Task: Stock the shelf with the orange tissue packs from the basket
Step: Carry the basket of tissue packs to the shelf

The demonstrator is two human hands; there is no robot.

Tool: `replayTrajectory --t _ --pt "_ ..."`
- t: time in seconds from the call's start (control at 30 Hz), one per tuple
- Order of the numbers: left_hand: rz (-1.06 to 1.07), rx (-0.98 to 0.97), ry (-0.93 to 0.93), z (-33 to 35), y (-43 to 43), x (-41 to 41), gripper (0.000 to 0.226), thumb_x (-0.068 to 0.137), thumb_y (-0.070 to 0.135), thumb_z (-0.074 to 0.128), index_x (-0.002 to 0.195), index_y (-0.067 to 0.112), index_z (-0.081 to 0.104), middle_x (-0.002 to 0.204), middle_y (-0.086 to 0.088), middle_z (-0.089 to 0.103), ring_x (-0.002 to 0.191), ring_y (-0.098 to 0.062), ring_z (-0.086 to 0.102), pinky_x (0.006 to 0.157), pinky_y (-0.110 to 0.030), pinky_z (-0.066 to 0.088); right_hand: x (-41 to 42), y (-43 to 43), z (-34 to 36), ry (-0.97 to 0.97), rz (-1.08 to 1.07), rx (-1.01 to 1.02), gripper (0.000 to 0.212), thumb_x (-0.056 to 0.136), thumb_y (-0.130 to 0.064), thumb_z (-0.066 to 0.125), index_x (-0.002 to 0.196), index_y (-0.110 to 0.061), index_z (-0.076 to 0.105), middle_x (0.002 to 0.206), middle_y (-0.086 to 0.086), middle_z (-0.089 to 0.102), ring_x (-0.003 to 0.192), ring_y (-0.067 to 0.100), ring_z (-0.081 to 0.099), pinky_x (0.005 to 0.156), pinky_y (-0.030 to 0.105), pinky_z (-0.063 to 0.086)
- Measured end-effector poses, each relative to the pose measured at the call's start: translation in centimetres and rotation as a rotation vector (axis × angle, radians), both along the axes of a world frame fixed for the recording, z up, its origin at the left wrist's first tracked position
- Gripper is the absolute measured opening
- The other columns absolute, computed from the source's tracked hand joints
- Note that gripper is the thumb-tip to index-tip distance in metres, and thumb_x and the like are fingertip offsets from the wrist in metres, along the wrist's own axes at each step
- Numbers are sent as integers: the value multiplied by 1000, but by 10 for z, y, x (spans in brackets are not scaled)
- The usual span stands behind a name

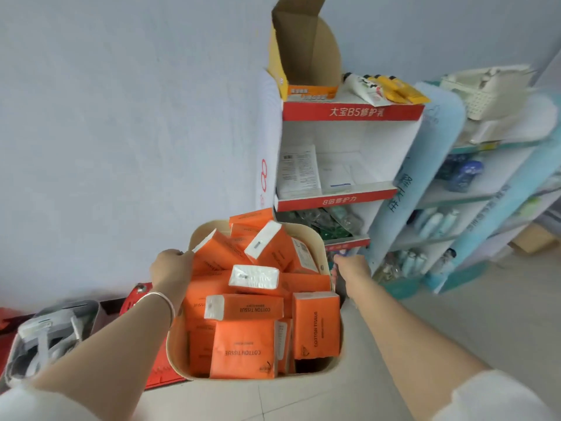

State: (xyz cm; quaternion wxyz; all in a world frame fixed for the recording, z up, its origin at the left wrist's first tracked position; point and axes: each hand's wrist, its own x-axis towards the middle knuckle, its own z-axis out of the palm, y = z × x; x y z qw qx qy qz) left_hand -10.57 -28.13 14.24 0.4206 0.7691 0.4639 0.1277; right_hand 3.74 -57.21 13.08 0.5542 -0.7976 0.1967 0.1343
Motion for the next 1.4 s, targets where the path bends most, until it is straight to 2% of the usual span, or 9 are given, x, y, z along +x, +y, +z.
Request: replayTrajectory --t 0.17,0.33,0.47,0.6,0.73,0.87,1.07,1.23,1.4 --pt "-152 -20 1 8 -116 37 19 77 10 52 58 9 47 62 -13 52 60 -27 45 54 -28 33 -2 -130 0 -52 -157 6 17 91 -11 56 74 -7 53 53 10 55 48 22 53 57 34 47" --pt "-290 -16 -21 13 -249 67 21 84 19 57 73 3 66 76 -17 64 79 -34 61 66 -32 44 -21 -274 7 -47 -314 -19 18 90 -12 57 73 -5 57 55 10 58 48 23 54 61 36 50" --pt "-407 -24 3 13 -352 90 23 84 18 60 70 0 64 79 -23 64 84 -36 62 69 -35 44 -39 -378 13 -38 -425 -94 19 87 -15 58 75 -2 65 56 11 62 48 23 58 61 36 54" --pt "-544 3 18 13 -443 114 28 87 19 59 92 -7 68 99 -27 66 100 -39 60 79 -36 45 -49 -466 17 -20 -530 -142 24 85 -12 57 63 -4 62 46 8 59 51 24 58 60 32 50" --pt "-621 0 19 13 -520 146 34 86 24 61 100 -6 66 103 -26 66 101 -40 60 78 -37 45 -55 -537 23 4 -619 -170 16 86 -13 59 74 -4 64 51 5 57 45 17 53 45 21 37" --pt "-751 -13 27 11 -593 187 34 88 27 59 94 -5 68 93 -24 65 98 -39 60 82 -38 47 -52 -602 18 36 -690 -171 14 86 -12 59 80 -1 65 57 7 60 48 19 56 47 23 42" --pt "-960 -18 46 0 -704 265 34 91 33 56 82 1 58 90 -17 59 96 -36 56 78 -35 42 -24 -705 -5 80 -839 -160 19 82 -17 64 73 -1 62 78 22 68 80 37 68 78 51 57" --pt "-1172 51 38 1 -802 318 36 93 24 55 62 5 50 66 -12 51 76 -28 47 69 -31 37 -15 -784 -5 77 -984 -181 29 83 -25 62 66 0 62 81 27 69 79 40 67 76 48 55" --pt "-1339 54 -36 6 -894 349 39 89 22 58 55 7 47 60 -15 48 70 -28 48 69 -39 42 -23 -840 12 62 -1130 -209 36 89 -31 54 86 1 68 88 21 70 88 37 66 80 40 52"
